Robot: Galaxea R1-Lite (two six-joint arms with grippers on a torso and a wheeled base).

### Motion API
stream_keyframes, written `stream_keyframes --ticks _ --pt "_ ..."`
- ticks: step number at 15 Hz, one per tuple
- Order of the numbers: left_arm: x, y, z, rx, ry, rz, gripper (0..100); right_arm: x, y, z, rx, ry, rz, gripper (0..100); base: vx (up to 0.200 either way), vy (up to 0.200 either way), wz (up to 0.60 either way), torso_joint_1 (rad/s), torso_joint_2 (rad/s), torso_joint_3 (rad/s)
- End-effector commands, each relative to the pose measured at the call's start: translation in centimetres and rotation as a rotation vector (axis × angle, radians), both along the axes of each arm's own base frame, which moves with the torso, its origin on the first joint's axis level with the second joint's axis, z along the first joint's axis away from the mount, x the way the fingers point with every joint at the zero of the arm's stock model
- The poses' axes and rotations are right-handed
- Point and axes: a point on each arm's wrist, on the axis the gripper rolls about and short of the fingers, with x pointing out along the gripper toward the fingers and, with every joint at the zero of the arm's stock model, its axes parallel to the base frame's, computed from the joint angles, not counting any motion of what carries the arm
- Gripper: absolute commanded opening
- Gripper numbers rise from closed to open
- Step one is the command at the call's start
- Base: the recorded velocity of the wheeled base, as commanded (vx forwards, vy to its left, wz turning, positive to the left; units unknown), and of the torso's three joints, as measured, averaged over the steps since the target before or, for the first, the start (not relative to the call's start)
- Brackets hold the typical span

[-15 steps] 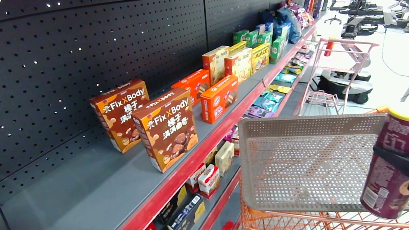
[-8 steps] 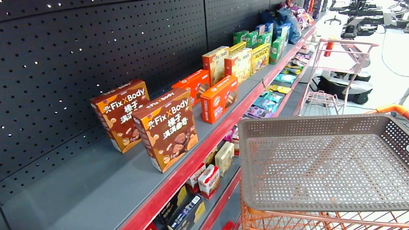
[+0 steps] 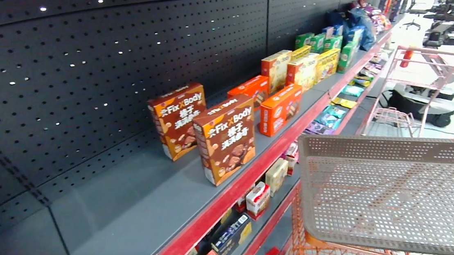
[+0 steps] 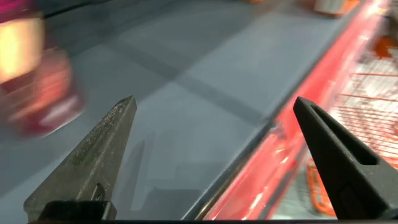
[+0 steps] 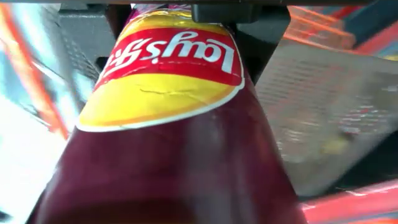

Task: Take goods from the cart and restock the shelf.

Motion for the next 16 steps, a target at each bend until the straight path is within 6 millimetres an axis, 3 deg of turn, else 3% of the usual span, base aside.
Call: stream_keyframes --ticks 1,16 --pt "0.0 0.0 0.0 0.000 0.001 0.000 100 0.0 0.0 -0.1 0.000 0.004 0.003 0 0.000 0.000 0.60 0.002 0.01 0.007" --pt "0.0 0.0 0.0 0.000 0.001 0.000 100 -0.4 0.0 -1.3 0.003 0.033 0.009 0 0.000 0.000 0.60 0.002 0.00 0.003"
